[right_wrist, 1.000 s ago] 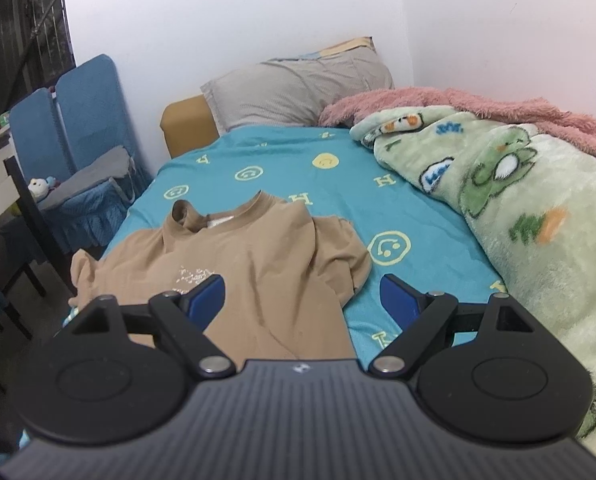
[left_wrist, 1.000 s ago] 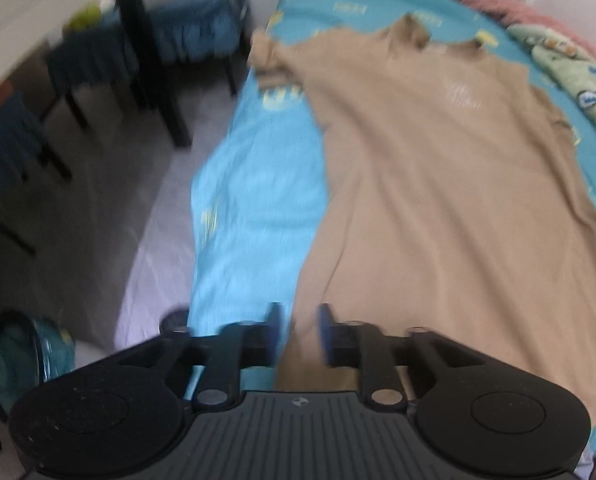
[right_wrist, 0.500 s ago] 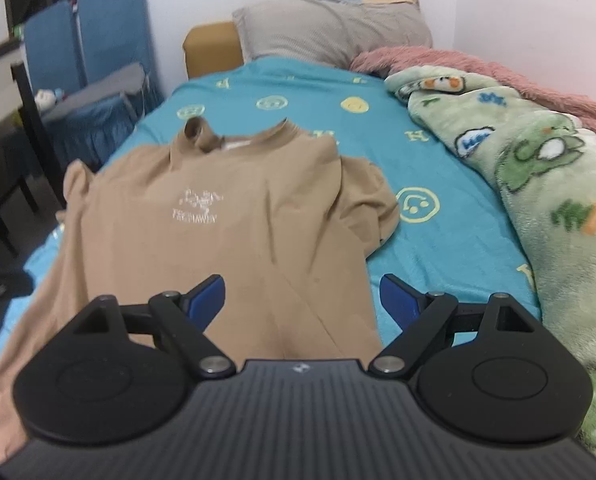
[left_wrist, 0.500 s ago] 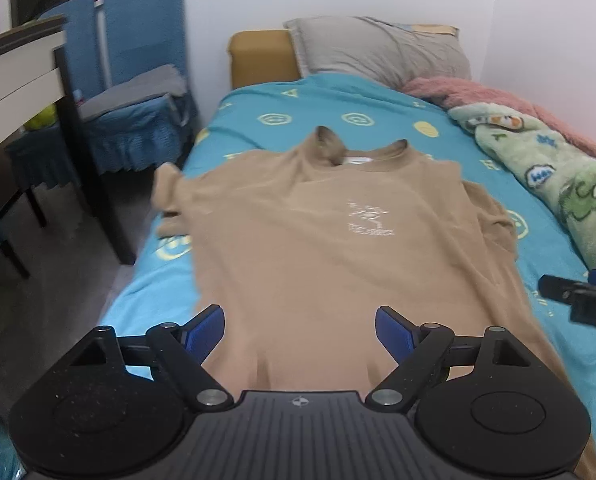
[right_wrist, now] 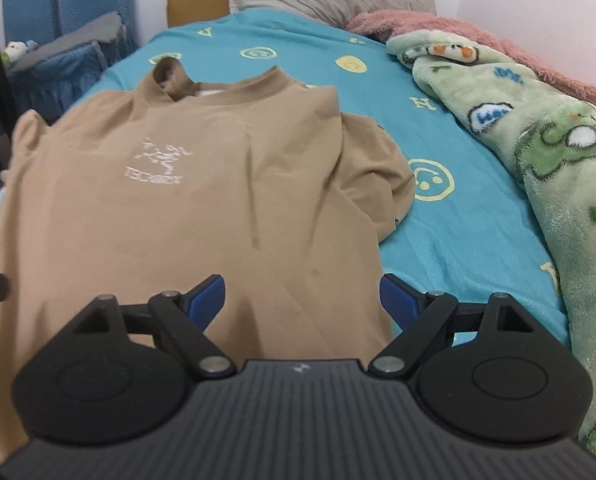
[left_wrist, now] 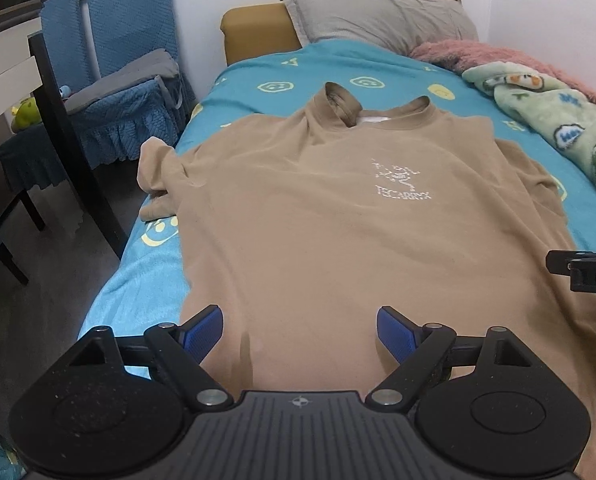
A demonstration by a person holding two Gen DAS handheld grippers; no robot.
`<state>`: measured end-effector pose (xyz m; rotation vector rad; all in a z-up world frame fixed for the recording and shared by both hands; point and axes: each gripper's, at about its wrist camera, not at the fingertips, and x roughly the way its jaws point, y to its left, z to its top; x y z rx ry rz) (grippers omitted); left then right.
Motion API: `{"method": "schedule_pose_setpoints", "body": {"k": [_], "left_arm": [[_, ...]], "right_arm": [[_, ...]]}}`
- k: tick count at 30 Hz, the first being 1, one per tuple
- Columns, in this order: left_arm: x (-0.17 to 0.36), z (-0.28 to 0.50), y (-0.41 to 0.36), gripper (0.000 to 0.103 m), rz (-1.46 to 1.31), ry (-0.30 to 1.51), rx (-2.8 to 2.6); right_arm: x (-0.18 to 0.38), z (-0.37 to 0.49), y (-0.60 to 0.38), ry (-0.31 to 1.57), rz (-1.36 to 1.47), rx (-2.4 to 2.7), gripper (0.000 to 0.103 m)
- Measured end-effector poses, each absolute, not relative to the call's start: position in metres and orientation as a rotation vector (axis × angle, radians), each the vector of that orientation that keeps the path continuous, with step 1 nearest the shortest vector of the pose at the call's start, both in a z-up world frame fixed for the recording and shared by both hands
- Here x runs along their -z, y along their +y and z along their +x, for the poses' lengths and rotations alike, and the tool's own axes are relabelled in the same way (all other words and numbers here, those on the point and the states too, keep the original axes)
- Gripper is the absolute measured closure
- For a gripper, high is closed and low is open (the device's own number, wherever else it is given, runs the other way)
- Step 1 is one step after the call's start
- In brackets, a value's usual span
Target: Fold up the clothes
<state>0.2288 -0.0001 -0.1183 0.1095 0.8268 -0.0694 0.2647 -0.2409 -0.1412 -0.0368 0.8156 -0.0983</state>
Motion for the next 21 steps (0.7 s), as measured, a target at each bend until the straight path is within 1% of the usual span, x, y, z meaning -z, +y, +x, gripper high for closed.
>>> {"method": "schedule_pose_setpoints", "body": {"k": [12,15,18,21], "left_arm": [[0.139,0.243,0.01,0.016,0.07,0.877,0.069],[0.142,0.243,0.009,0.016,0.068,0.881,0.064],[0.142,0.244,0.011,0.015,0.038,0.887,0.064],[0.142,0.244,0.014,0.015,0.008,0.882,0.071]], "right_arm": [[0.164,0.279,-0.229,0.862,-0.133,0.107,0.017],[0.164,0.28,-0.23,0.849,-0.124,0.103,0.017],[0.15,0.29,-0.253,0.755,0.002,0.112,0.017],[0.142,0.319,-0.3,0.682,0.227,0.177,0.017]]}}
